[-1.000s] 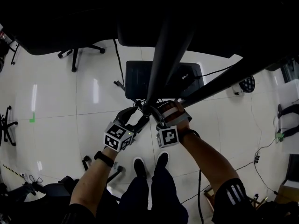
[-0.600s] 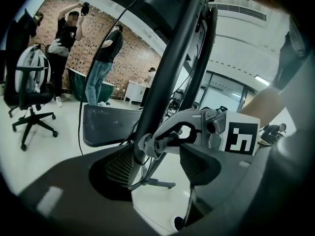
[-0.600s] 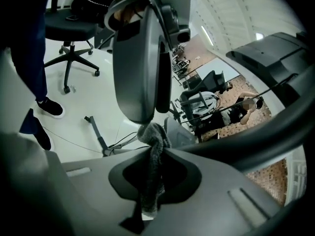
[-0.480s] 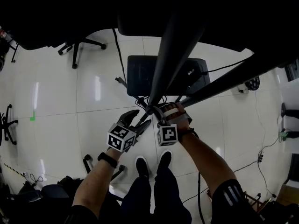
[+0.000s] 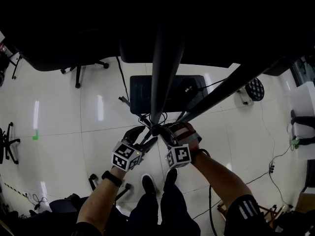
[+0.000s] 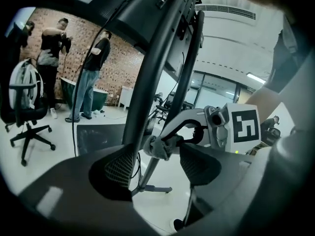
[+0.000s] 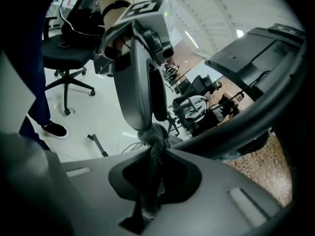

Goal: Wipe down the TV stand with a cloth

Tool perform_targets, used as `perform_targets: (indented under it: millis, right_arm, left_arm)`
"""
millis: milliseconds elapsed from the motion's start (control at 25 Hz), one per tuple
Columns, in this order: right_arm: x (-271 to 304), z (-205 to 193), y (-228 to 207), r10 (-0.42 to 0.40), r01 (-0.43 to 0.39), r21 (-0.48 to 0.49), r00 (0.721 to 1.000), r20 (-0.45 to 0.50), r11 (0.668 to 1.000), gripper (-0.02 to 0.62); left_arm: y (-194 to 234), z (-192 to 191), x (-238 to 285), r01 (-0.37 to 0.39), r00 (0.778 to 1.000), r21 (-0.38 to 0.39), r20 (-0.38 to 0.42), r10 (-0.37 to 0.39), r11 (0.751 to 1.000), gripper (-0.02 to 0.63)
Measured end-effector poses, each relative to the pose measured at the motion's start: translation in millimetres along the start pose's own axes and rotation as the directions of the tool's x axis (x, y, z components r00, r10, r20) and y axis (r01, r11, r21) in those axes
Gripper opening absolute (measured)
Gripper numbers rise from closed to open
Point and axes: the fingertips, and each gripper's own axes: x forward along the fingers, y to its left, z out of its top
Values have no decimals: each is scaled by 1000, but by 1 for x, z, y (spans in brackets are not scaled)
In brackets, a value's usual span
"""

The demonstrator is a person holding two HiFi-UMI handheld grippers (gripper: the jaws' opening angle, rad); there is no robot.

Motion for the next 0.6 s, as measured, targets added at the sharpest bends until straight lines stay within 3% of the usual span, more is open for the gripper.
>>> perform_targets:
  millis: [280, 600]
  right_arm:
    - [-88, 35, -66, -83, 81, 51, 996, 37, 995, 21]
    - [-203, 69, -172, -236, 231, 89, 971, 49, 969, 21]
  left_arm:
    - [-61, 81, -37, 36, 998, 100, 44, -40, 994, 316]
    - [-139, 198, -82, 68, 981, 292, 153, -117, 954, 316]
